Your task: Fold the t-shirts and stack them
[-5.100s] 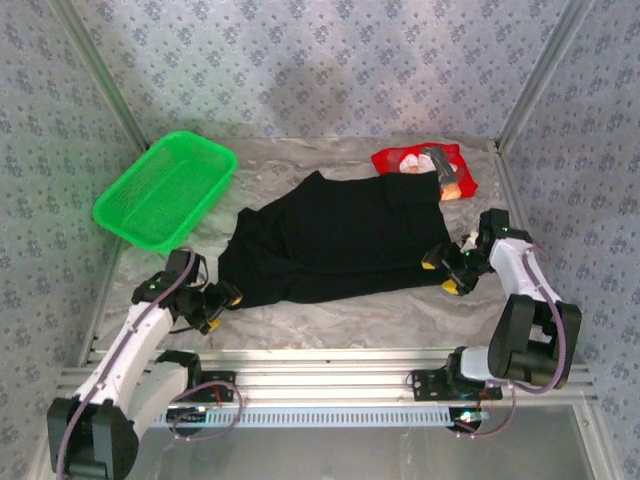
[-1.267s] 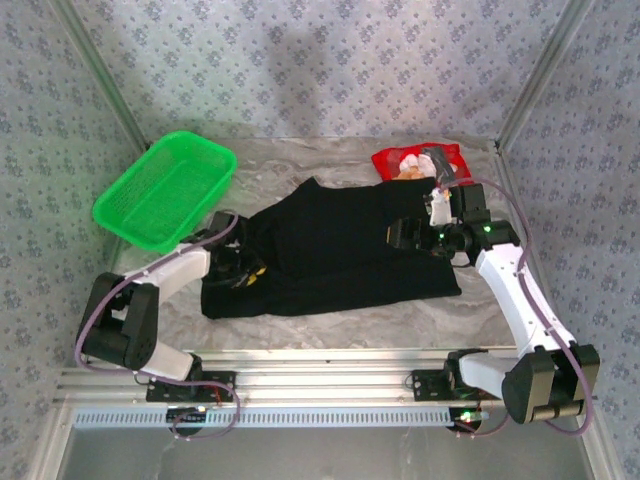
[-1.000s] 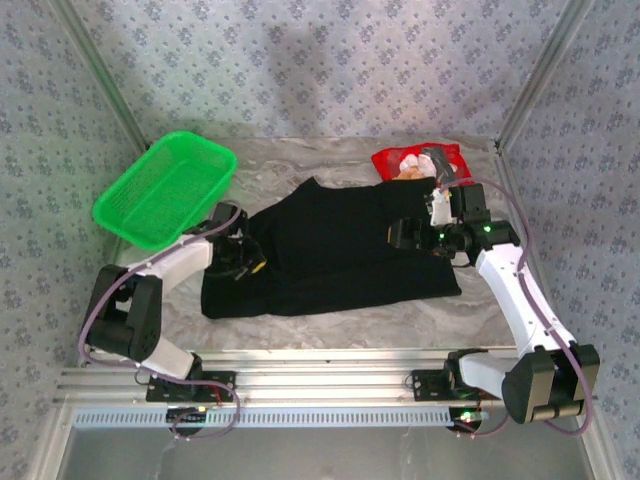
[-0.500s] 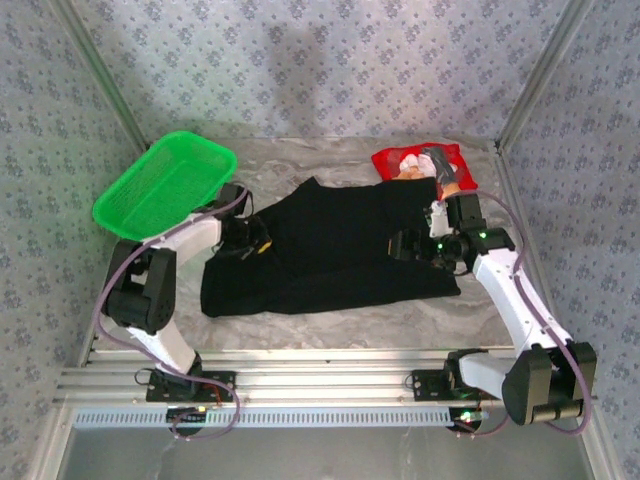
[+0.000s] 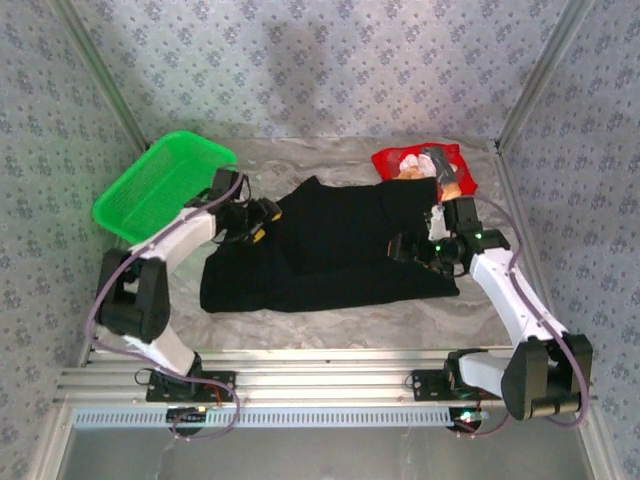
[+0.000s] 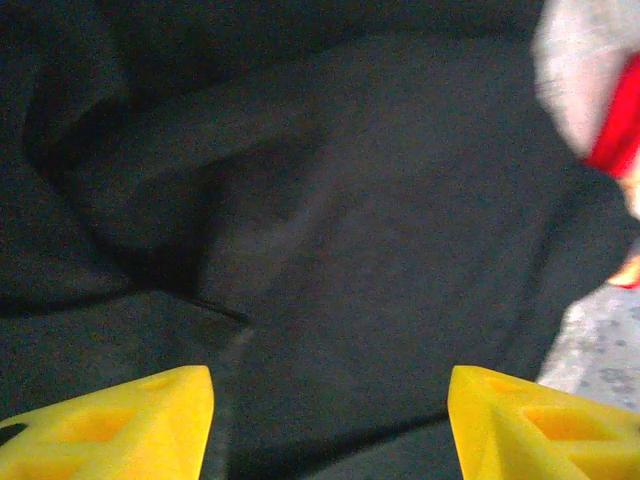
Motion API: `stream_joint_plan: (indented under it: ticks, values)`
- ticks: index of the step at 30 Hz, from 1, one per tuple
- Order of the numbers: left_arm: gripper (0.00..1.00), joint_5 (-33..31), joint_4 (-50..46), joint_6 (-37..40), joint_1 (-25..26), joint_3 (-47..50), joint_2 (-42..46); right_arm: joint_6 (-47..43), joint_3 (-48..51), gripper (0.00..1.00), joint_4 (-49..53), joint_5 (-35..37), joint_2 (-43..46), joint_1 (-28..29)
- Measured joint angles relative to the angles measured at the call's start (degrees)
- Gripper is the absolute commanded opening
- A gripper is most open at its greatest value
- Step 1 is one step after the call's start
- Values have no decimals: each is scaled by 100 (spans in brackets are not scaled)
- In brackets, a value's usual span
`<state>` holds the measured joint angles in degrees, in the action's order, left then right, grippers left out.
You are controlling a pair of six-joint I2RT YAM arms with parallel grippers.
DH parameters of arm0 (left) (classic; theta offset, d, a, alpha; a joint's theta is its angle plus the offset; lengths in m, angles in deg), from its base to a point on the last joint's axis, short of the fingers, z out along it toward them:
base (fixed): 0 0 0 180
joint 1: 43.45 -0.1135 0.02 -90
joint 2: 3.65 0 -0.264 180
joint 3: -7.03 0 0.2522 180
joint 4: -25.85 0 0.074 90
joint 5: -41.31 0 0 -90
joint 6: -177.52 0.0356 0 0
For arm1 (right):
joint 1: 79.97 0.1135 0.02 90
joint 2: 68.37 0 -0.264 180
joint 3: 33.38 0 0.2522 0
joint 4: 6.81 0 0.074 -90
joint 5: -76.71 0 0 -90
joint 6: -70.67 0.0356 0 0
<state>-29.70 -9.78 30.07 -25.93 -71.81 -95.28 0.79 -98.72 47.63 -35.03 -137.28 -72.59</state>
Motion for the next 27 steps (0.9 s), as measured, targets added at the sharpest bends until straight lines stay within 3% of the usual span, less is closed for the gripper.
stream_joint_plan:
  ticks: [1,5,8,14,27]
  values:
    - [65,-68,-61,17,0,2,273,79,-63,100,-13,15,-170,2]
    - [28,-358,-81,105,-13,422,1185,396,-522,100,-107,133,-1073,42]
    - [18,-470,-17,173,-31,1008,1316,673,-634,97,-494,232,-1626,66]
    - [11,-625,236,151,-138,2179,782,1191,-726,76,-907,678,-2675,120]
    - [8,-870,216,46,-243,3436,1749,1751,13,74,-774,1679,-2323,466]
